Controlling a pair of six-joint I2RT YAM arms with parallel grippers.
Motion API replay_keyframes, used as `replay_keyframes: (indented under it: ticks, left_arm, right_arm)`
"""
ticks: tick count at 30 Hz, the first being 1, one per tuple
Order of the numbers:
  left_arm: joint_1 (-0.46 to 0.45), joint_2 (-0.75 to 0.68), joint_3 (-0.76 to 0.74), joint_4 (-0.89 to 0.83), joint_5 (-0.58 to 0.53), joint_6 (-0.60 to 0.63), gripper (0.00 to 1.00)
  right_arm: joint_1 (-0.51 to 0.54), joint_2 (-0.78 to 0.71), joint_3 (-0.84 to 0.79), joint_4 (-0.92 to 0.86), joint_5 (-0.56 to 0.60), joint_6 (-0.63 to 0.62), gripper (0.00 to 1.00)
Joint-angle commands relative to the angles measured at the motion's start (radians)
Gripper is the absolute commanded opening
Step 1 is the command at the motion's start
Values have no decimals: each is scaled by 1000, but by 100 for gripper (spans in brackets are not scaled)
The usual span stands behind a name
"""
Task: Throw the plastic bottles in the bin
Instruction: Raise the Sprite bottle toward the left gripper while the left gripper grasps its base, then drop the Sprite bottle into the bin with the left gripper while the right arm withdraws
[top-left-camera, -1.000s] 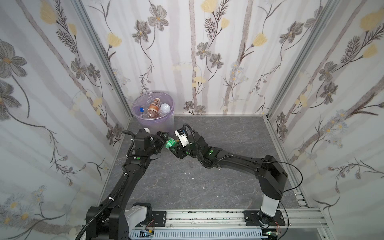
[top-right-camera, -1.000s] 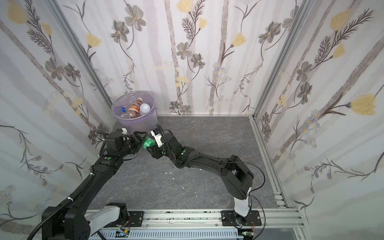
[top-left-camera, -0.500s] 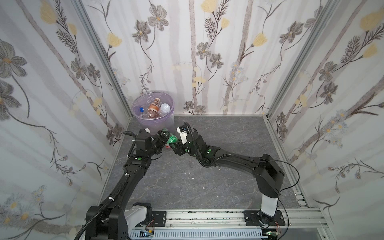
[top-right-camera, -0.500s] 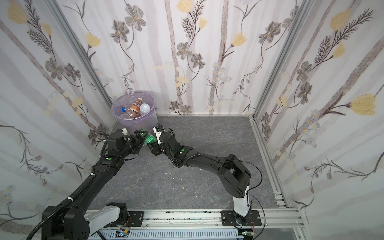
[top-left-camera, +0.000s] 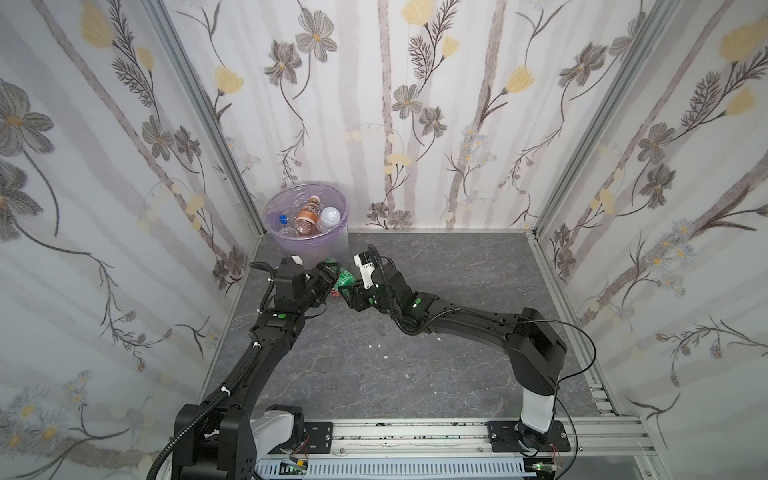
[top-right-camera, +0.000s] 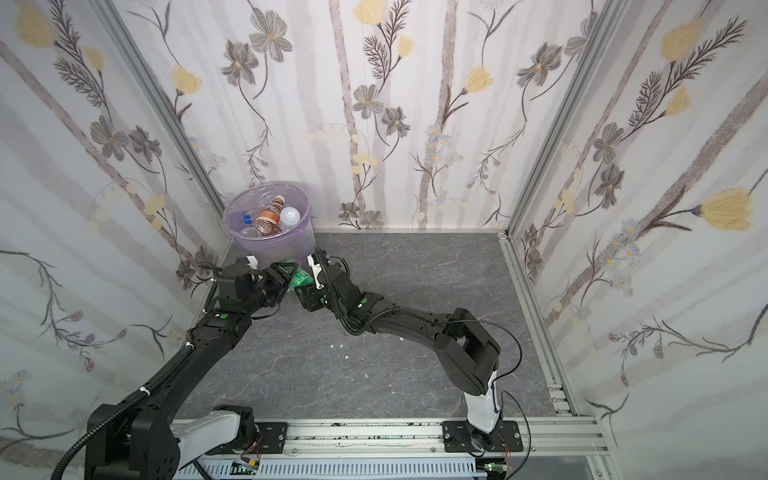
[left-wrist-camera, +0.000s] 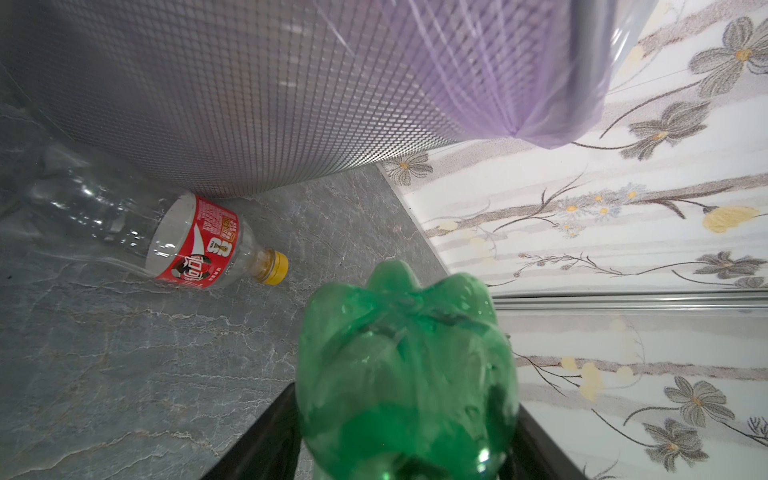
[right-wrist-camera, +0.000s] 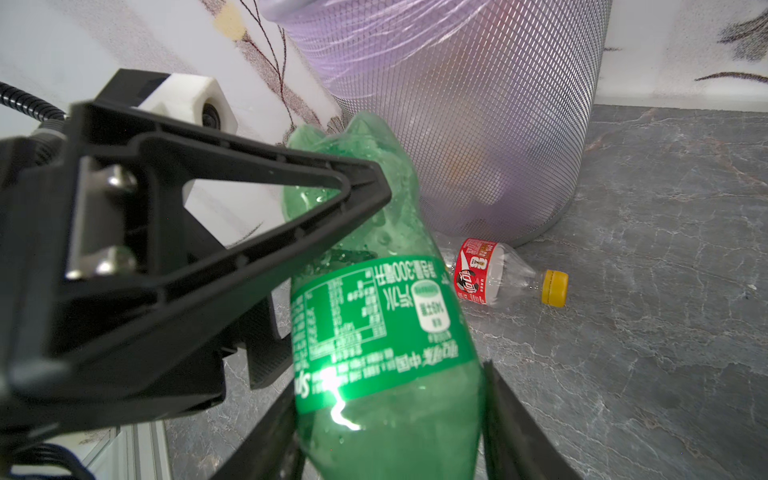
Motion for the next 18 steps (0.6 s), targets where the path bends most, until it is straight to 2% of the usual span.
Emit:
replay_keyframes:
  ticks: [1,9,12,14,18]
  left_arm:
    - [1,5,-4,33,-24,3,65]
    - [1,15,-2,38,-35,39,45]
    - [1,22,9,35,-35,52,44]
    - [2,24,20,35,-36,70,44]
    - [8,28,74,-2,-29,148,44]
  right_arm:
    - [1,6,11,56,-21,10,42]
    - [3,-6,5,57,-68,-25,48]
    - [4,-18,1,47,-74,-40,50]
    - [3,-38,-11,40,-83,-59,55]
    - [1,-129,-84,45,-78,-98,73]
